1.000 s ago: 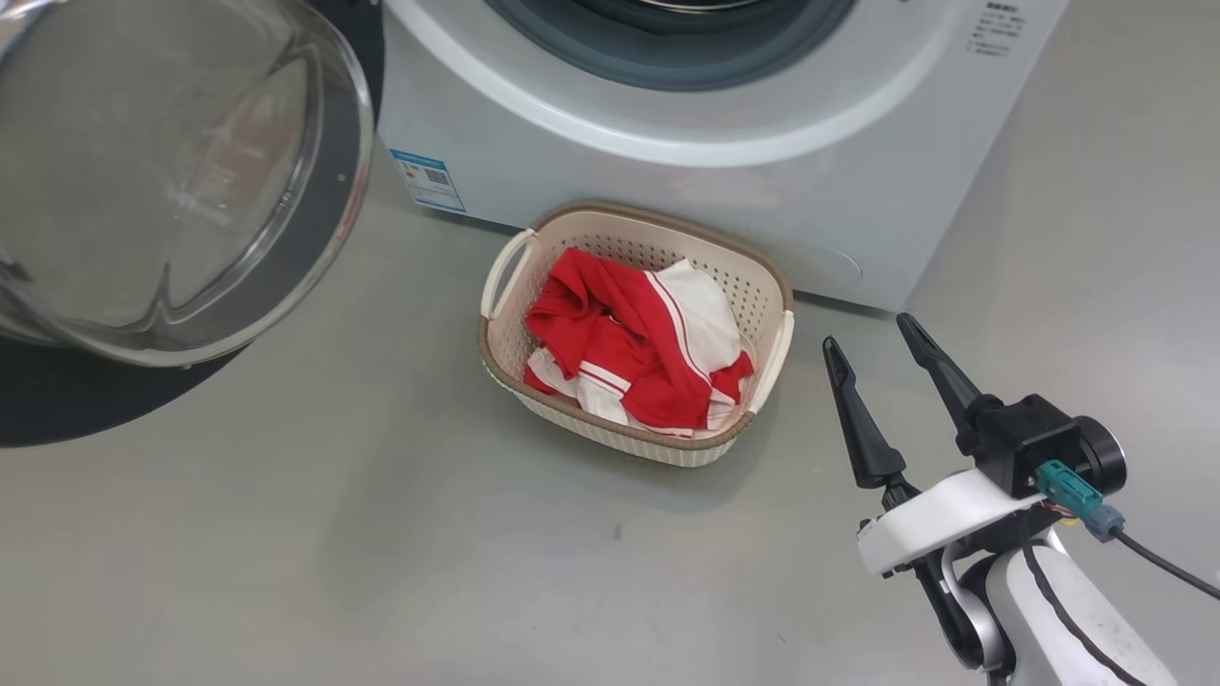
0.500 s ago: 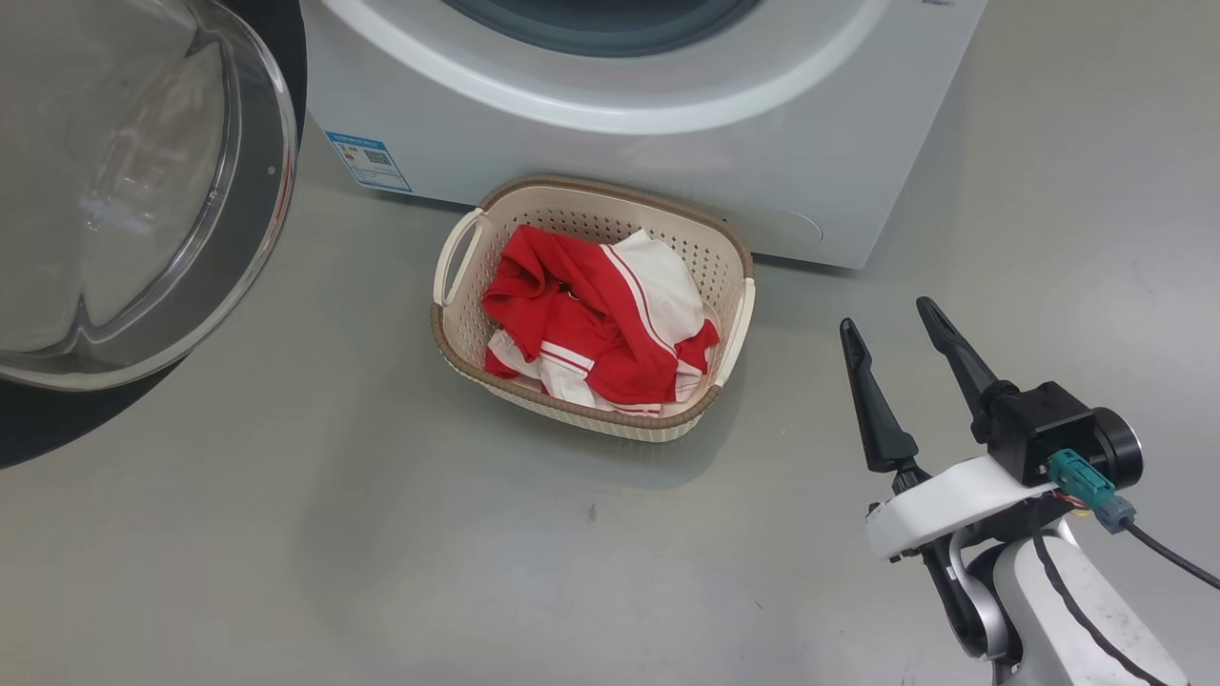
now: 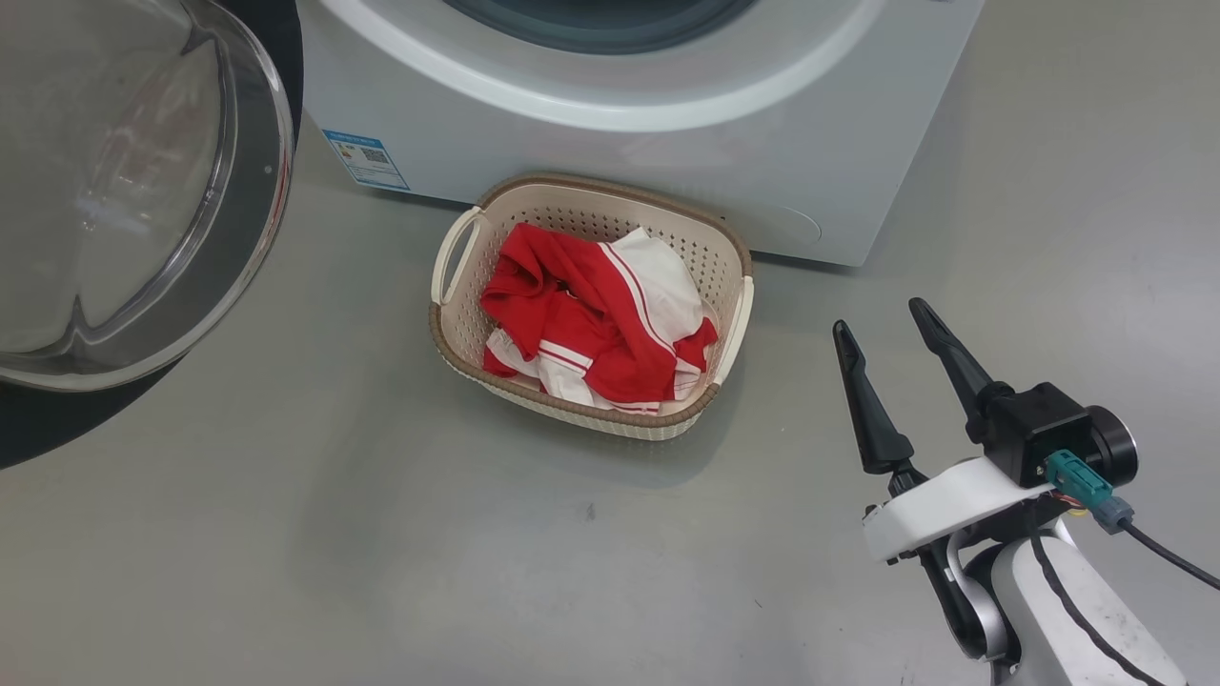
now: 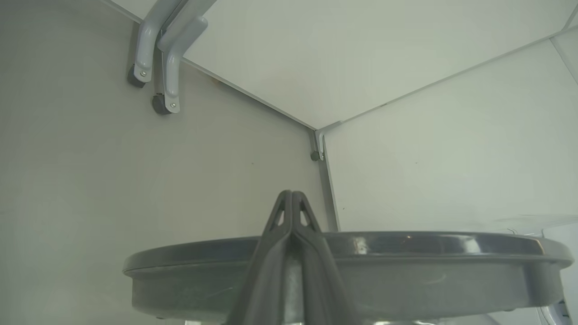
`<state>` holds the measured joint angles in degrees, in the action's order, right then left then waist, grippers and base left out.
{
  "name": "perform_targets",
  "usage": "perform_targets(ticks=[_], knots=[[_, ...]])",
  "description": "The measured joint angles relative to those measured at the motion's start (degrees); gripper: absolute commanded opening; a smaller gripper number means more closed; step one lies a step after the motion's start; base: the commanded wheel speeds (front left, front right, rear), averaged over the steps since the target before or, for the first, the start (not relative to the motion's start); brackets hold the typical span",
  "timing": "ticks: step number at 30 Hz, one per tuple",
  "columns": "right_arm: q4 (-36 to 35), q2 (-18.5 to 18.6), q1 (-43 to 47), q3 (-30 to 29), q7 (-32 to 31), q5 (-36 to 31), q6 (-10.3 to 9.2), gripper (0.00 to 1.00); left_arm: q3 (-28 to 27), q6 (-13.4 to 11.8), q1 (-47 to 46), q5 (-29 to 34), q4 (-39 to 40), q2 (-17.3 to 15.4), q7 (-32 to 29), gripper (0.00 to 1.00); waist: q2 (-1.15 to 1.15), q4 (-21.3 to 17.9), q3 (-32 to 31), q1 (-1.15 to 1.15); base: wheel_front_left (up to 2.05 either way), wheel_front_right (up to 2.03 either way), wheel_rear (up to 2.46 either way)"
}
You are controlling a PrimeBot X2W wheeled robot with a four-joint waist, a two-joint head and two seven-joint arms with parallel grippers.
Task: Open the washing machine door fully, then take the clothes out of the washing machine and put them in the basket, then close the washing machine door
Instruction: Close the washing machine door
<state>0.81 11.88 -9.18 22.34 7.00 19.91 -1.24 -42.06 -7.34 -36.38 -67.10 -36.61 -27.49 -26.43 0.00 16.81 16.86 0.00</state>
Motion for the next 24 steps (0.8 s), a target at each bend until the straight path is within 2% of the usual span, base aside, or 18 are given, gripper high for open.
perform_targets(ticks=[24], knots=[[-0.1, 0.5, 0.0, 0.2, -0.2, 0.0, 0.0, 1.0, 3.8, -0.1, -2.4, -1.8, -3.2, -1.5, -9.3, 0.0, 0.0, 0.1, -0.6, 0.0, 0.0, 0.0, 0.0]])
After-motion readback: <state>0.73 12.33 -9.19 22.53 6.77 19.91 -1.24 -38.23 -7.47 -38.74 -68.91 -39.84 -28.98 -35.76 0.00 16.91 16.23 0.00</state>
